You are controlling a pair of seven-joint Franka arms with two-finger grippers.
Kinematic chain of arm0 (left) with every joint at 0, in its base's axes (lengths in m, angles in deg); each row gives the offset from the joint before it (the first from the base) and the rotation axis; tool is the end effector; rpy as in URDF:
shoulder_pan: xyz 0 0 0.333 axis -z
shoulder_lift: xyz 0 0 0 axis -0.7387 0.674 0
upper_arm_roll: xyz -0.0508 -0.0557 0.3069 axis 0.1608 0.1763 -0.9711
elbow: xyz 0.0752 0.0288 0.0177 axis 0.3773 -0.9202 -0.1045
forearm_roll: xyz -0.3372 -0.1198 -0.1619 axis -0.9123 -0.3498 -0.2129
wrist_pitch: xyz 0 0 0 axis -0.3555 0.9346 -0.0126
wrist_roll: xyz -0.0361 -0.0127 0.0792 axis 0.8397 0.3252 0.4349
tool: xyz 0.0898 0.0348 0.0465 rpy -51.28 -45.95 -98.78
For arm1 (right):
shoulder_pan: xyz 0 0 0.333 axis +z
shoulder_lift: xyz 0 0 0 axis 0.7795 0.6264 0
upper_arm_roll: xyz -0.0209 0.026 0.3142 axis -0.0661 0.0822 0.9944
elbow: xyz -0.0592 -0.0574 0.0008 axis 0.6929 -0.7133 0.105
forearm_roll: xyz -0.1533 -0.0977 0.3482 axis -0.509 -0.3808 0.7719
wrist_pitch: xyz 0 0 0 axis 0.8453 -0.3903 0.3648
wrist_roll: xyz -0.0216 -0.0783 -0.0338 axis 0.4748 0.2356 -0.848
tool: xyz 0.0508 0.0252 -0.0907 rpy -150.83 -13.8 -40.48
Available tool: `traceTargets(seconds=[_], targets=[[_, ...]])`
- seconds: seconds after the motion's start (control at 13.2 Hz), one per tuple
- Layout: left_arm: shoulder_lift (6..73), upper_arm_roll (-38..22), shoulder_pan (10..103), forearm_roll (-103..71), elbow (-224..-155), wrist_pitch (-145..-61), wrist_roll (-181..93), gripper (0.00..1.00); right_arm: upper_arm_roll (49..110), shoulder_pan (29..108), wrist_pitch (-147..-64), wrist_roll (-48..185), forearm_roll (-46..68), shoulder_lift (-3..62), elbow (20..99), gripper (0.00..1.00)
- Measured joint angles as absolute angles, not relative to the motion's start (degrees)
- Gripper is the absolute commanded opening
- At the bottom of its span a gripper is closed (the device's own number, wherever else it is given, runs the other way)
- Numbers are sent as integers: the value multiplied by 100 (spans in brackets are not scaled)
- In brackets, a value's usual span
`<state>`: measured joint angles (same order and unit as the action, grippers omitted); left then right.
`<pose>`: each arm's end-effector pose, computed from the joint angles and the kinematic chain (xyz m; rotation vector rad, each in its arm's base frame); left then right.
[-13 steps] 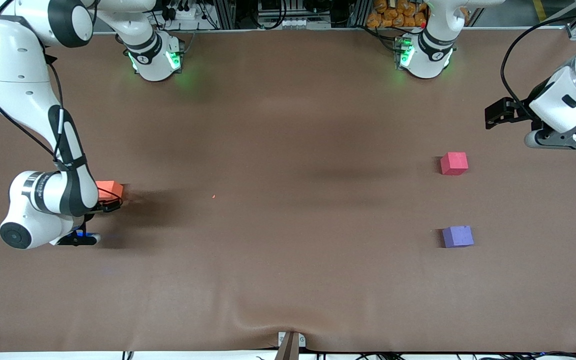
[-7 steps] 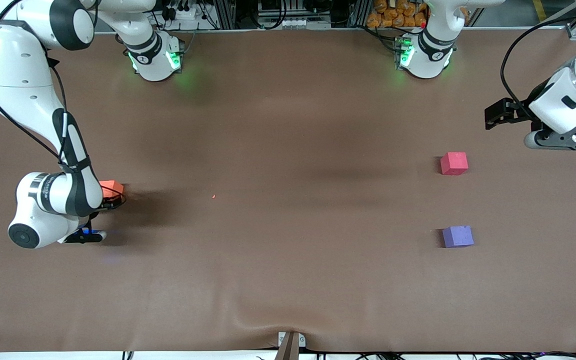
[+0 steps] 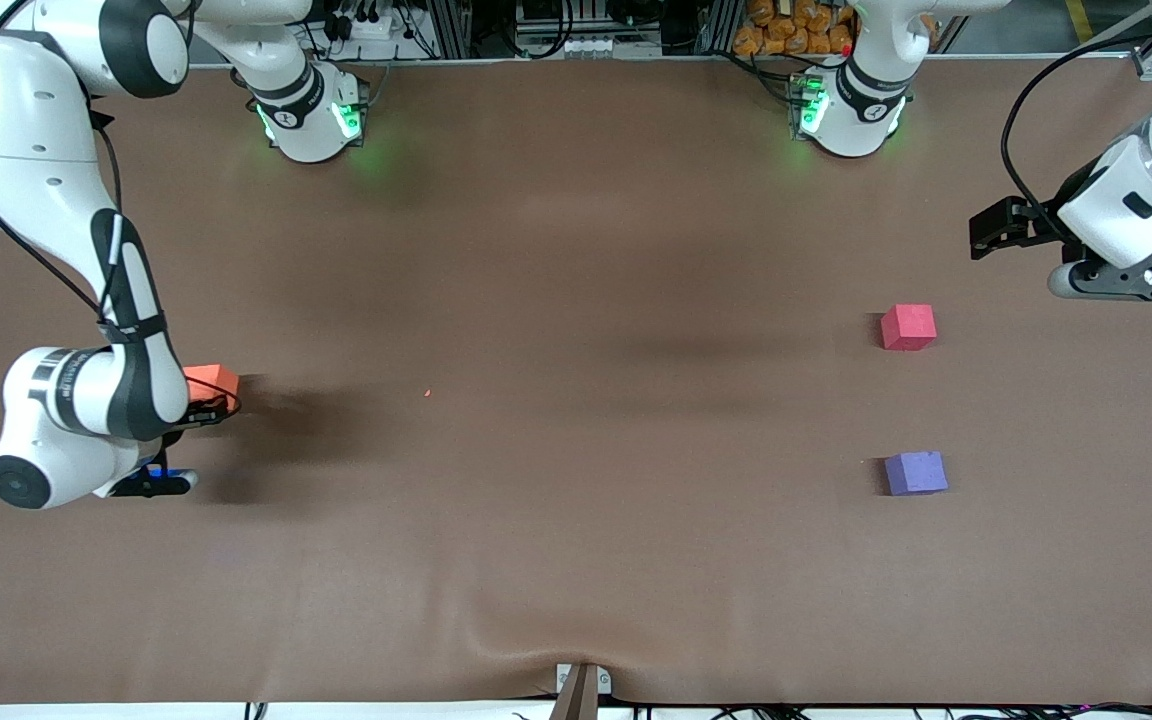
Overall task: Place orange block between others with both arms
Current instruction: 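Carry the orange cube with the right gripper toward the table's middle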
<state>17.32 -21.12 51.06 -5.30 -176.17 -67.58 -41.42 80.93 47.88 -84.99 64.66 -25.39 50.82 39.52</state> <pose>0.5509 -0.0755 0.6085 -3.0928 0.1245 0.2306 0.6660 -0.0748 0.2179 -3.0172 -0.0494 0.7900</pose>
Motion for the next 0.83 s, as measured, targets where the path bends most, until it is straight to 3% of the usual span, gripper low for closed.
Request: traceTargets(seconds=[0.53,0.83], targets=[[1732,-2116,5091,-530,-17617,-6762,-4142,100,8739,4903,-8434,6473,-1577,4978,3665,45],[1732,-2116,5078,-530,-17617,-6789,-4142,100,9132,5394,-8717,6490,-1489,4977,3550,46]])
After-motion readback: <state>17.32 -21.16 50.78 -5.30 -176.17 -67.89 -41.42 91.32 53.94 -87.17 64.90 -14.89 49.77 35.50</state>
